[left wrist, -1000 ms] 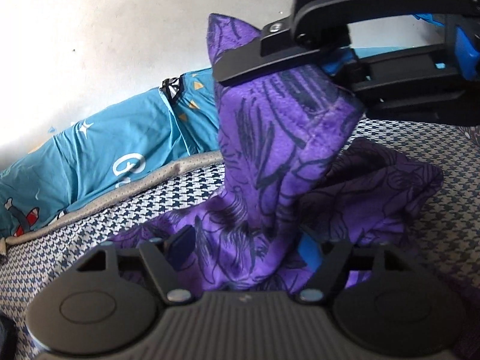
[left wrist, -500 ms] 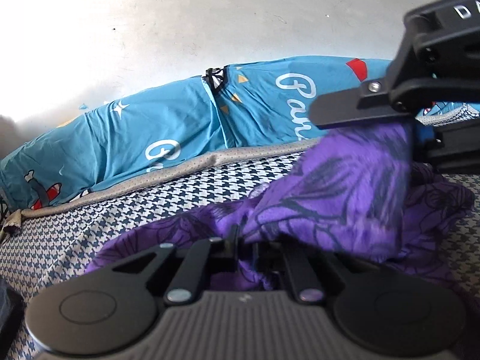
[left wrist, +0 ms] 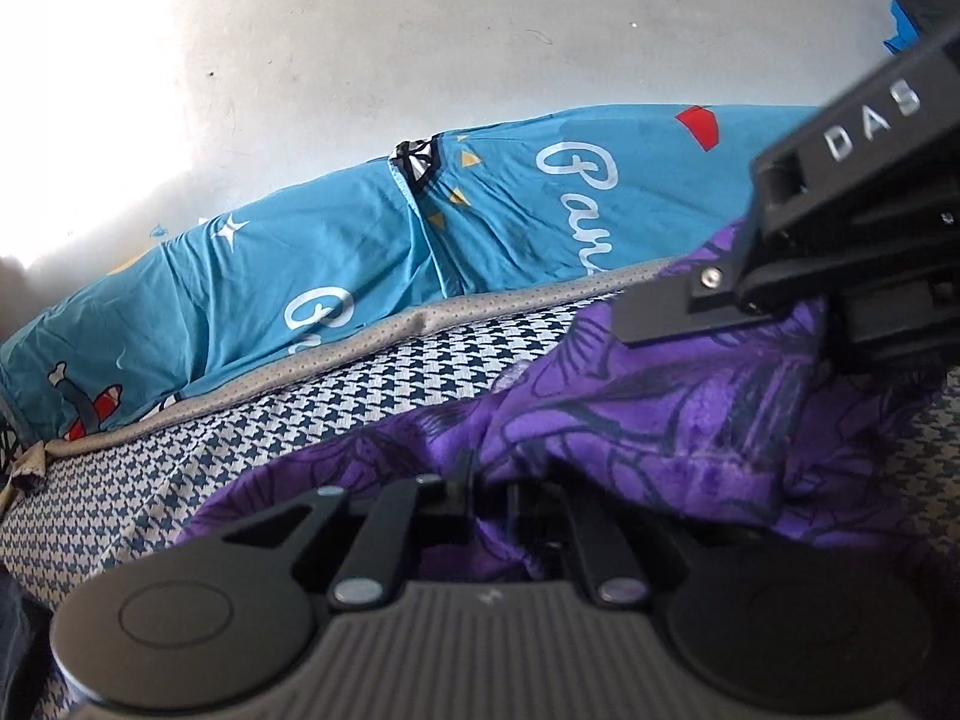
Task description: Fold clothes
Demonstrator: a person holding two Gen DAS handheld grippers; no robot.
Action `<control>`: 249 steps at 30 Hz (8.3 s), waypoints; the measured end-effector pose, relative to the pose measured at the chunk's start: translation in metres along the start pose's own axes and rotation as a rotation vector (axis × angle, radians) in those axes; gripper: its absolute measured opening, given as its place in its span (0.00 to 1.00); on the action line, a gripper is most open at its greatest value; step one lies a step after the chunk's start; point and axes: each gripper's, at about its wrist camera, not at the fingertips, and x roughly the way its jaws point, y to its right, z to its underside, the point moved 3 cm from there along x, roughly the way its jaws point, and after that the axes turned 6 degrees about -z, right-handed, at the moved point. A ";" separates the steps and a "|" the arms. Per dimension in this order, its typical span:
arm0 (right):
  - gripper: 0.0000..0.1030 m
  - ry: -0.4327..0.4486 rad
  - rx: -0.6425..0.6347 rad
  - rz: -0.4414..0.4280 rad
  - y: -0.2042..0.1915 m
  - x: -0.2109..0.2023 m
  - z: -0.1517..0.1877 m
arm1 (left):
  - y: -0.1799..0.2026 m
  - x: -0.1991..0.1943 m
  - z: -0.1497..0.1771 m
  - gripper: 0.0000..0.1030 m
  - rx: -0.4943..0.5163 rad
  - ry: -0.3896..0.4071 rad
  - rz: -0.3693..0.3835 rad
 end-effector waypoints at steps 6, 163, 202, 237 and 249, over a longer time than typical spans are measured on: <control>0.08 0.014 0.023 -0.114 -0.005 -0.005 -0.002 | 0.021 -0.010 0.002 0.22 0.109 0.081 -0.050; 0.56 -0.221 -0.810 0.436 0.008 -0.031 0.033 | -0.168 0.041 0.075 1.00 -0.439 -0.580 -0.334; 0.11 0.167 -0.433 0.741 0.051 -0.073 -0.036 | -0.147 -0.002 0.029 1.00 -0.419 -0.353 -0.391; 0.23 0.216 -0.257 0.718 0.075 -0.101 -0.051 | -0.115 0.026 0.037 1.00 -0.363 -0.436 -0.341; 0.38 0.112 -0.260 0.506 0.065 -0.043 -0.049 | -0.110 0.039 0.020 1.00 -0.361 -0.415 -0.290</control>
